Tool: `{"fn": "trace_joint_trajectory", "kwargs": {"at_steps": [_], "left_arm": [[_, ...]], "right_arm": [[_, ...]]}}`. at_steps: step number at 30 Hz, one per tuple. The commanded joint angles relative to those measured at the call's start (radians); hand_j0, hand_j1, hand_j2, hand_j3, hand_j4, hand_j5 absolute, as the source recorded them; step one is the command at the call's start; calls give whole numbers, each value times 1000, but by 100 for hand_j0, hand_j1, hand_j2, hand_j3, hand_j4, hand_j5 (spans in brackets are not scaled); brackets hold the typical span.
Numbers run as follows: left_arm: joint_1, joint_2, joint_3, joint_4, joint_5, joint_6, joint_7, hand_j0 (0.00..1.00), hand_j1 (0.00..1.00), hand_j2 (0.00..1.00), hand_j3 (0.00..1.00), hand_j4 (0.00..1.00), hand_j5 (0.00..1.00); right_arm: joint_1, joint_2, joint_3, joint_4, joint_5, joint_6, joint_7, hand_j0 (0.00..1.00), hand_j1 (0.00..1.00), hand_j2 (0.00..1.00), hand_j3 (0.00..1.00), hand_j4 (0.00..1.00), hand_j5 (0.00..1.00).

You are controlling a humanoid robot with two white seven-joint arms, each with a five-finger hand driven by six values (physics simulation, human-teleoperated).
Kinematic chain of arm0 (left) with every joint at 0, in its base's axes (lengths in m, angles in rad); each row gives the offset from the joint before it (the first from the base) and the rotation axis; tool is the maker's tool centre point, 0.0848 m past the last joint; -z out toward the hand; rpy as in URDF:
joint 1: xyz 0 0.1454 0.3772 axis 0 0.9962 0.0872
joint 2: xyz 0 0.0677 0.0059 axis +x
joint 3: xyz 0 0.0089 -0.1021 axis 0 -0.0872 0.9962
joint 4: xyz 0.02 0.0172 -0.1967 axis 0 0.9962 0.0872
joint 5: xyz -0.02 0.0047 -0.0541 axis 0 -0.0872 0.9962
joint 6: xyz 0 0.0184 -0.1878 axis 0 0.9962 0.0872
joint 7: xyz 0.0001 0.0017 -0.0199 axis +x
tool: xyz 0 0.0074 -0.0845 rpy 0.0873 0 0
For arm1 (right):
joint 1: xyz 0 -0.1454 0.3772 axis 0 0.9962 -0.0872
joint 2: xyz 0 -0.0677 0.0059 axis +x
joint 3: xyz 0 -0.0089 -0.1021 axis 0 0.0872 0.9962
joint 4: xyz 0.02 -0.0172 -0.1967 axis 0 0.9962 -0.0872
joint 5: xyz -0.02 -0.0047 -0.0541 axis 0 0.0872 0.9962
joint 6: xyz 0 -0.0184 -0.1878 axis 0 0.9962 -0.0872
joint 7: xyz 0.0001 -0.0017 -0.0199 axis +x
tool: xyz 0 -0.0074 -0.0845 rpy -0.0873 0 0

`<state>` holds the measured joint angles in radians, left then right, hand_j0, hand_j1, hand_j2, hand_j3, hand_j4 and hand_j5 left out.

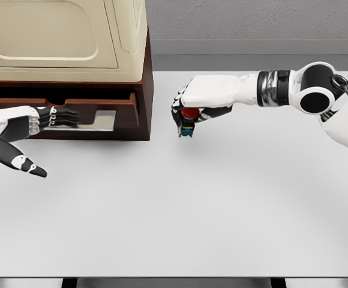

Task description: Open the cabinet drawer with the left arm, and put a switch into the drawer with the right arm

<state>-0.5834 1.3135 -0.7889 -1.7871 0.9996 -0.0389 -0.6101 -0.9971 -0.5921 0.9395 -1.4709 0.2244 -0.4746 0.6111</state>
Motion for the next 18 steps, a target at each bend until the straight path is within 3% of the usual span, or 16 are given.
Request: {"fn": "trace_joint_trajectory", "kwargs": {"at_steps": [1, 18], "left_arm": [[0, 3, -75, 21, -285, 1, -1, 100, 100, 100, 100, 100, 100], [36, 23, -75, 23, -257, -1, -1, 100, 100, 100, 100, 100, 100]], "right_arm": [[-2, 0, -1, 0, -14, 2, 0, 44, 44, 44, 44, 44, 44], [-40, 21, 21, 0, -45, 10, 0, 44, 44, 44, 44, 44, 44]]}}
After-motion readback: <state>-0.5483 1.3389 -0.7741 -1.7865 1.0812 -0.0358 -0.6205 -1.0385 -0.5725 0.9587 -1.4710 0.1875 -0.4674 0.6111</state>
